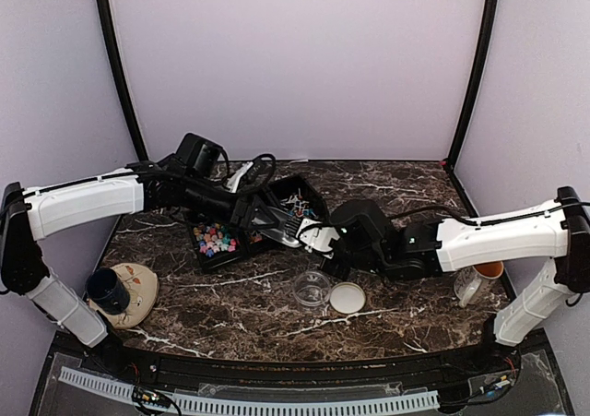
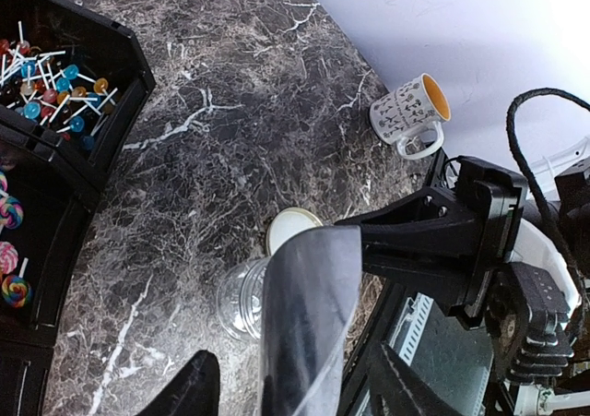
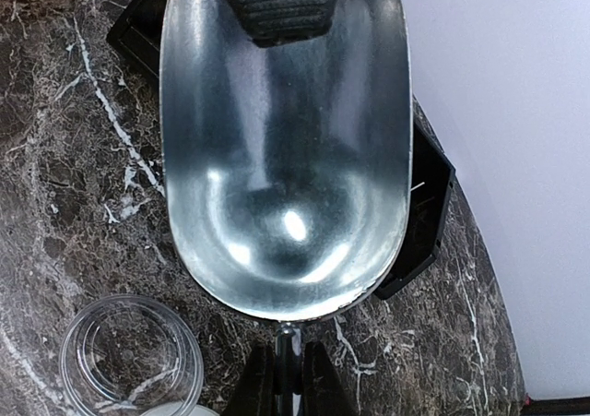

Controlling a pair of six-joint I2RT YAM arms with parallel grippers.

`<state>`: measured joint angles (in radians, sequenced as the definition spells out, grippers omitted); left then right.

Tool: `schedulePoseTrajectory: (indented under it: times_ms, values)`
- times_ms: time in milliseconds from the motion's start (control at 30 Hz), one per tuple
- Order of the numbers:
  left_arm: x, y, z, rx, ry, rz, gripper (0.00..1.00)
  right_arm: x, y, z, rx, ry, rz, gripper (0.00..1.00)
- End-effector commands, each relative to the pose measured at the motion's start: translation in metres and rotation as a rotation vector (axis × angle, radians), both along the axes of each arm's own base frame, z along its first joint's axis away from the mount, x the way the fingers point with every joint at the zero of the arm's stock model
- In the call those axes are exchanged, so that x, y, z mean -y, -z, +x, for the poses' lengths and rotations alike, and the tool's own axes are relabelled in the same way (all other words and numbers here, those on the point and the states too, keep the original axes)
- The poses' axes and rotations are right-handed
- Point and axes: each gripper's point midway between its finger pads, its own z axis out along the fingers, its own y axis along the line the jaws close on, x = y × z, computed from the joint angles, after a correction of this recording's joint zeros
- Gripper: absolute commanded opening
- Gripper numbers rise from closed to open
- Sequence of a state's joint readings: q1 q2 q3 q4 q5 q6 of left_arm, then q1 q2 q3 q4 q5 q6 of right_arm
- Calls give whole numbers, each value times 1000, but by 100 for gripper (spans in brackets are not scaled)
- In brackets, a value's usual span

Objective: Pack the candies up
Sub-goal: Pass from the right arm to the left

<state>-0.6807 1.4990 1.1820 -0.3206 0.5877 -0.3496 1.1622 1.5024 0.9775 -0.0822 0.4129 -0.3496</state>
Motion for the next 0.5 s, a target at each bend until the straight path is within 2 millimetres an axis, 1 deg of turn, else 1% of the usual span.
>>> schedulePoseTrajectory:
  times_ms: [0,67,233,333,467]
  values:
    - [2,-1,-2,-9,13,-37,54,-14,-18,2,52,1,39,0]
    - [2,1,-3,-16,14,-38,46,-14,-16,2,52,1,35,0]
    - [1,6,-5,-25,15,-37,41,-12,-14,-2,52,-10,27,0]
    - [1,8,-6,-29,20,-35,34,-10,-15,-3,57,-7,27,0]
    - [1,9,-7,-30,22,-33,21,-8,-15,-2,64,-2,21,0]
